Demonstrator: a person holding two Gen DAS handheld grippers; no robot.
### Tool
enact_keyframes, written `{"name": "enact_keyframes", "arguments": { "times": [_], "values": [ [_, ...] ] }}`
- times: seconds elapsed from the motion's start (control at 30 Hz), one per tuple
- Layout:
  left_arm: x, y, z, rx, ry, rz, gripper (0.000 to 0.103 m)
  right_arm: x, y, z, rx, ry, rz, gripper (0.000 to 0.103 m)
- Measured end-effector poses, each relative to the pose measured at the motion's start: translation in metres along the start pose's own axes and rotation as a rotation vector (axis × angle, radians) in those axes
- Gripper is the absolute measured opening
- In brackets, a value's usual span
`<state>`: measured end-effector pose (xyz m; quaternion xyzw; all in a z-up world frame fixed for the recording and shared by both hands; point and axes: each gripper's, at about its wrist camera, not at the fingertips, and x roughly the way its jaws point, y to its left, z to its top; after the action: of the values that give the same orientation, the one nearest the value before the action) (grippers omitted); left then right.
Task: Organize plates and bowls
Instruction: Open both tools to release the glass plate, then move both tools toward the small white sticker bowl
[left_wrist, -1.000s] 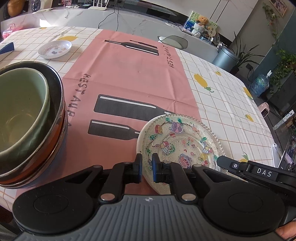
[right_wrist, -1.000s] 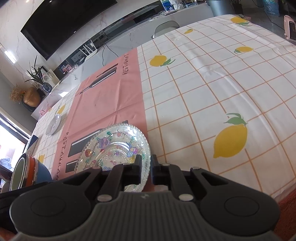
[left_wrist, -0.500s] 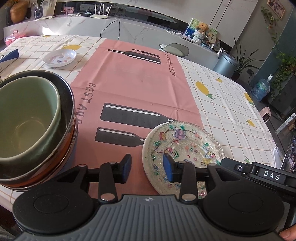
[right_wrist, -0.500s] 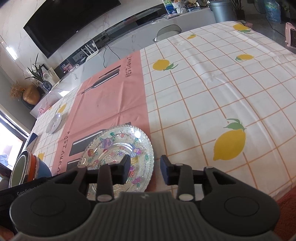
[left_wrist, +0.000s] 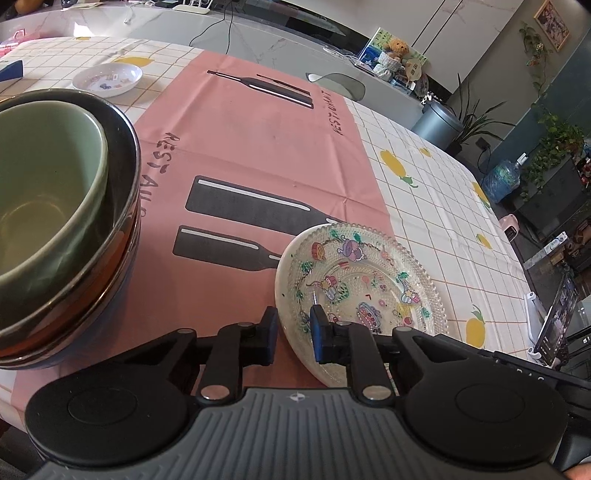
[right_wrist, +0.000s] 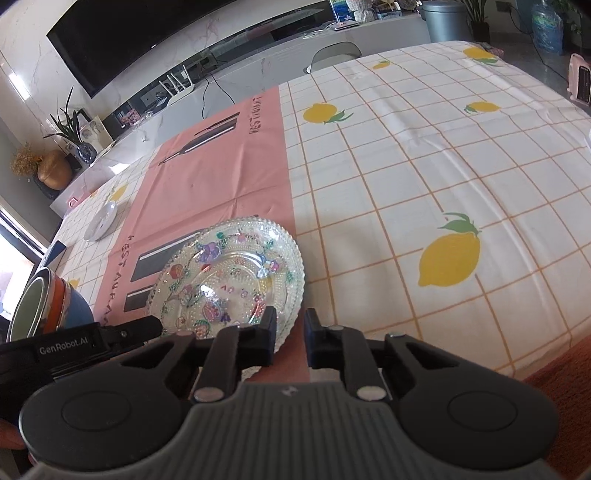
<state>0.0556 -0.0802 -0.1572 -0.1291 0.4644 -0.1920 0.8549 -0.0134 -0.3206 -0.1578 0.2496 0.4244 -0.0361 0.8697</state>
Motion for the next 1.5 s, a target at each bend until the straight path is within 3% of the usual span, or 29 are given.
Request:
{"name": "enact_keyframes", "arguments": {
  "times": [0.43, 0.53, 0.6, 0.73, 0.97, 1.1, 1.2, 1.33, 1.5],
  "values": [
    [0.000, 0.000, 0.003, -0.007, 0.013, 0.007, 0.018, 0.006, 0.017, 0.007, -0.088, 0.006, -0.054, 0.010],
    [-0.001, -0.003, 0.004, 0.002, 0.024, 0.012, 0.018, 0.002, 0.018, 0.007, -0.076, 0.006, -0.054, 0.017],
    [-0.004, -0.006, 0.004, 0.015, 0.023, 0.018, 0.018, -0.002, 0.019, 0.008, -0.079, -0.005, -0.062, 0.030],
    [-0.013, -0.015, 0.008, 0.054, 0.023, 0.039, 0.022, -0.011, 0.025, 0.012, -0.094, -0.021, -0.072, 0.034],
    [-0.044, -0.032, 0.024, 0.149, 0.005, 0.037, 0.029, -0.025, 0.053, 0.024, -0.159, -0.051, -0.023, 0.053],
    [-0.063, -0.031, 0.041, 0.182, -0.011, 0.065, 0.029, -0.032, 0.080, 0.033, -0.225, -0.086, -0.030, 0.073],
    [-0.081, -0.020, 0.058, 0.179, -0.048, 0.078, 0.031, -0.034, 0.100, 0.043, -0.275, -0.111, -0.044, 0.076],
    [-0.101, 0.000, 0.085, 0.188, -0.090, 0.126, 0.036, -0.029, 0.119, 0.058, -0.279, -0.092, -0.001, 0.077],
    [-0.115, 0.037, 0.116, 0.156, -0.082, 0.188, 0.037, -0.017, 0.144, 0.077, -0.274, -0.054, 0.045, 0.082]
  ]
}}
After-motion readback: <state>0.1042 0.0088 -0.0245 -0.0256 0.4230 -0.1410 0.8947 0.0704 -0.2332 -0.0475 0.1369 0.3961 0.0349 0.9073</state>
